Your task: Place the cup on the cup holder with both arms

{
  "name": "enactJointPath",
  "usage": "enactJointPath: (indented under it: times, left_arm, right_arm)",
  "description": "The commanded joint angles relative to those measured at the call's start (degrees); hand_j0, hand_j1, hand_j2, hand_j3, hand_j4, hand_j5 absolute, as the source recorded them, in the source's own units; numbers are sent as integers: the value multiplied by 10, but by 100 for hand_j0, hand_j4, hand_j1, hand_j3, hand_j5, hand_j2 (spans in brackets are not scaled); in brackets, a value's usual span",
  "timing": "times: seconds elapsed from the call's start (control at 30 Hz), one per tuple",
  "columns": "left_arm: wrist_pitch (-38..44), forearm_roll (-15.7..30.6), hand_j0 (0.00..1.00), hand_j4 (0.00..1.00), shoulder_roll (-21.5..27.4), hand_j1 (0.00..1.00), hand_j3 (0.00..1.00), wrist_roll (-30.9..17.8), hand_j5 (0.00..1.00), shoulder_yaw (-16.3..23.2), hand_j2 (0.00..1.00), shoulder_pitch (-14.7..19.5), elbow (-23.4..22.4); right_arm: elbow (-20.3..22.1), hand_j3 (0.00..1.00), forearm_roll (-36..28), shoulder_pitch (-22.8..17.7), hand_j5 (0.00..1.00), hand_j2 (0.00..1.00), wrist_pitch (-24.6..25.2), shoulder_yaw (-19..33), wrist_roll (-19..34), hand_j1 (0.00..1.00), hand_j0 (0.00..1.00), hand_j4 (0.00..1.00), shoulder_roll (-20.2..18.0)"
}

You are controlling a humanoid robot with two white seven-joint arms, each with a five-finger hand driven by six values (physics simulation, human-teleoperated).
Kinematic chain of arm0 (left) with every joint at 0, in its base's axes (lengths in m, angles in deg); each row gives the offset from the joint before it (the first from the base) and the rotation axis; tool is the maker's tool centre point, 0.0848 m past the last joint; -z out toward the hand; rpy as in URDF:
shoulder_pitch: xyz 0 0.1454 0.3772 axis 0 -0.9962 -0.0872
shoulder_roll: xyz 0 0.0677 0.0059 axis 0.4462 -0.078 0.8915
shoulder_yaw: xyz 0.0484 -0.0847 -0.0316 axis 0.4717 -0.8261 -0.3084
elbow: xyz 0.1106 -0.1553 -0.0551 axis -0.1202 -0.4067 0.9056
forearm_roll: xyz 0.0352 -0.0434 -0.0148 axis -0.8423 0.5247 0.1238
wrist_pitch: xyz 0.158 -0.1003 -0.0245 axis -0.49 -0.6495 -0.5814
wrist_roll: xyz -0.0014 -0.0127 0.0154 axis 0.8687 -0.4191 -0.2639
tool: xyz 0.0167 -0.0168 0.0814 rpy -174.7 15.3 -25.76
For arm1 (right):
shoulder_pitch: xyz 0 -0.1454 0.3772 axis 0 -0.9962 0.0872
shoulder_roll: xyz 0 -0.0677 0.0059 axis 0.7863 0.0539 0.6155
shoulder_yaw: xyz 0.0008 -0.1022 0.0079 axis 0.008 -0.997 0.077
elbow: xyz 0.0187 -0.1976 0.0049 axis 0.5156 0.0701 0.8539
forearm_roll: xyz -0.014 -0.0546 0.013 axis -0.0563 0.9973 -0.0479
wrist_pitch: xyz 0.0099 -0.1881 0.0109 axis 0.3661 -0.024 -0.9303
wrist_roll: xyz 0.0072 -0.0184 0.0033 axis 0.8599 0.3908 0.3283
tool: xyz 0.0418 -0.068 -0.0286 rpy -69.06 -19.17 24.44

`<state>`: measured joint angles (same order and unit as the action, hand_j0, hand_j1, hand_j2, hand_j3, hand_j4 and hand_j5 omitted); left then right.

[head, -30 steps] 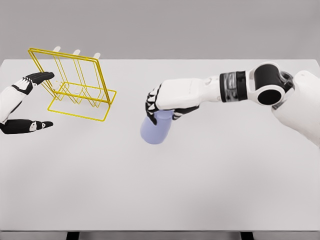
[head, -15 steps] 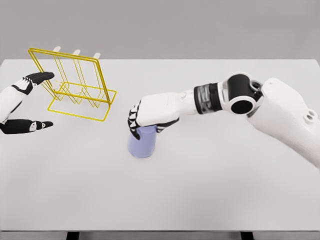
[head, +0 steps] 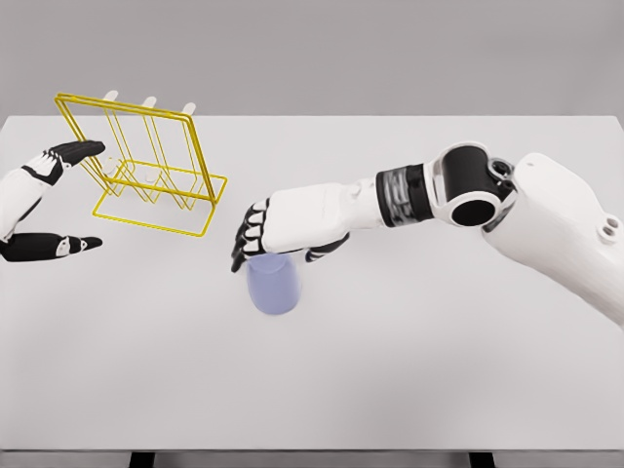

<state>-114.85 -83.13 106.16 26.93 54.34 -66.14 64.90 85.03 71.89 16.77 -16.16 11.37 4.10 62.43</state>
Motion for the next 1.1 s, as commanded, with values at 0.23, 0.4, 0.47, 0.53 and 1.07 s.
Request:
enactJointPath:
  times: [0.23,0.4,0.47,0.53,1.07]
  left_arm:
    - [0,-5,100,100,5,100,100,-41,100,-34,100,13,13]
    - [0,-31,100,100,7,100,100,-108,100,-35,100,69,10]
    - [0,-33,100,100,29,100,100,-108,100,-24,100,85,19]
    - [0,-33,100,100,69,100,100,-108,100,-7,100,92,26]
    - [0,104,100,100,45,100,100,-281,100,580,100,557,4]
  right_arm:
    - [9,100,-51,-97,100,100,2,313,0,100,100,100,-45]
    - [7,100,-58,-368,100,100,2,605,0,100,100,100,-110]
    - [13,100,-57,-456,100,100,2,653,0,100,100,100,-107]
    - [25,100,-56,-511,100,100,2,661,0,100,100,100,-107]
    - [83,100,-57,-556,100,100,2,681,0,100,100,100,-78]
